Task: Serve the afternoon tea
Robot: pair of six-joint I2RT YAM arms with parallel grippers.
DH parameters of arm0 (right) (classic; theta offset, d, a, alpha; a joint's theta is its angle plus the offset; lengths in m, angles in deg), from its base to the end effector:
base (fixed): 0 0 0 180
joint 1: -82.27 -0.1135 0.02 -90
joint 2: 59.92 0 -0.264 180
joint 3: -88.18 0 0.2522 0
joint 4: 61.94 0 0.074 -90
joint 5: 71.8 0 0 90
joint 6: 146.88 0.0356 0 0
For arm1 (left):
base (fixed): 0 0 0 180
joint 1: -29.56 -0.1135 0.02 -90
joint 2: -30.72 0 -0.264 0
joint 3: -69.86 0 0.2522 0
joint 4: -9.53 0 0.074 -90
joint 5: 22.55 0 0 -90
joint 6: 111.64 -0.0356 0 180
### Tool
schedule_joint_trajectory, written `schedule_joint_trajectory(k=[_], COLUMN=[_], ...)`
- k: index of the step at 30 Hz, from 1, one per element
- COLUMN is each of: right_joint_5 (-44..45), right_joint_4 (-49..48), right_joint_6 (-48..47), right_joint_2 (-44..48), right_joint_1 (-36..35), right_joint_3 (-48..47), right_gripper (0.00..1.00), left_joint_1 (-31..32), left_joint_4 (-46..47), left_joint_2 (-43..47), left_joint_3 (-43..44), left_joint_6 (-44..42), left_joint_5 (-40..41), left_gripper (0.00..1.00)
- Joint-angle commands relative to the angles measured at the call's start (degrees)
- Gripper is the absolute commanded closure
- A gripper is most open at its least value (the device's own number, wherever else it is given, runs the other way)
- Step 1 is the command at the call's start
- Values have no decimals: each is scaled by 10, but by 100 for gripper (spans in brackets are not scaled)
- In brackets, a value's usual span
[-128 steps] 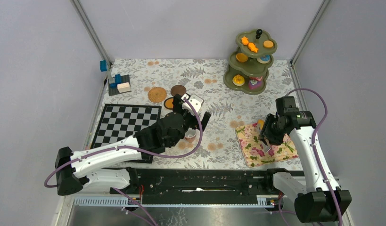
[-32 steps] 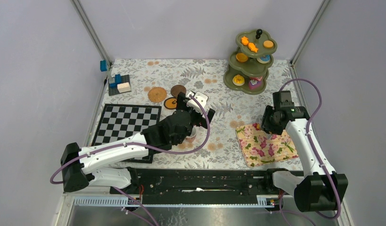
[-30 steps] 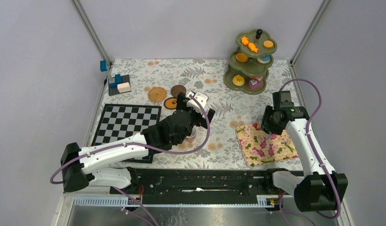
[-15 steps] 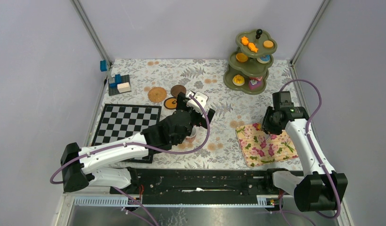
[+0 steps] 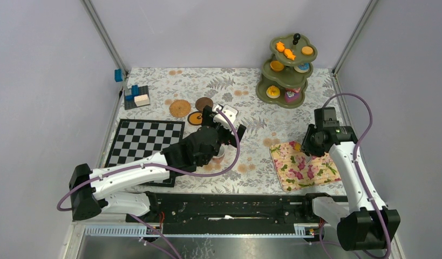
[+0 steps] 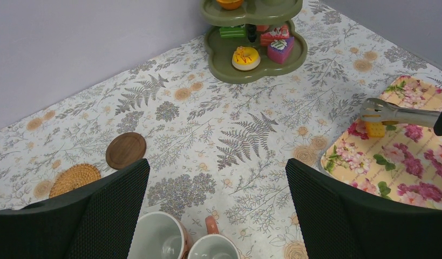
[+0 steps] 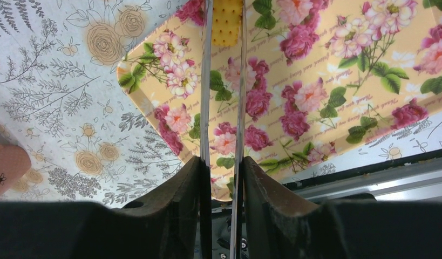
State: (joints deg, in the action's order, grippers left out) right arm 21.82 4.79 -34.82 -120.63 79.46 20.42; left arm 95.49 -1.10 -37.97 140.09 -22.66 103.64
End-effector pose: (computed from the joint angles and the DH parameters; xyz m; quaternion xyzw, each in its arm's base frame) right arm 0.1963 0.0074 0.2802 0.1694 0.9498 0.0265 0.2618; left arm 0.1324 -0.2449 0.3500 0.2308 0.7145 -0.1316 0.6473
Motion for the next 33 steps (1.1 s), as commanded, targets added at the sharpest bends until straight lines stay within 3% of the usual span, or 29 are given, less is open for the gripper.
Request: schedule_joint_trajectory(k=[1, 8, 13, 18, 26, 33], right_joint_5=[19, 40, 85, 126, 100, 62], right_joint_4=[29, 54, 38, -28, -134, -146], right_joint_6=[15, 21, -3, -40, -59, -63], right_joint_2=[30, 53, 35, -57, -242, -382], right_joint_1=[2, 2, 2, 3, 17, 41], right_joint_3=[-18, -45, -147, -290, -519, -679], right_gripper=[70, 71, 71, 71, 71, 72], left_joint_1=[-3, -3, -3, -3, -2, -2], left_joint_4=[22, 19, 17, 15, 14, 20], left_joint_2=[19, 24, 24, 27, 22, 20], left_joint_3=[-4, -5, -5, -6, -12, -16], left_joint_6=[8, 8, 9, 25, 35, 26], left_joint_5=[-5, -9, -14, -19, -32, -22], left_gripper=[1, 1, 1, 1, 1, 1])
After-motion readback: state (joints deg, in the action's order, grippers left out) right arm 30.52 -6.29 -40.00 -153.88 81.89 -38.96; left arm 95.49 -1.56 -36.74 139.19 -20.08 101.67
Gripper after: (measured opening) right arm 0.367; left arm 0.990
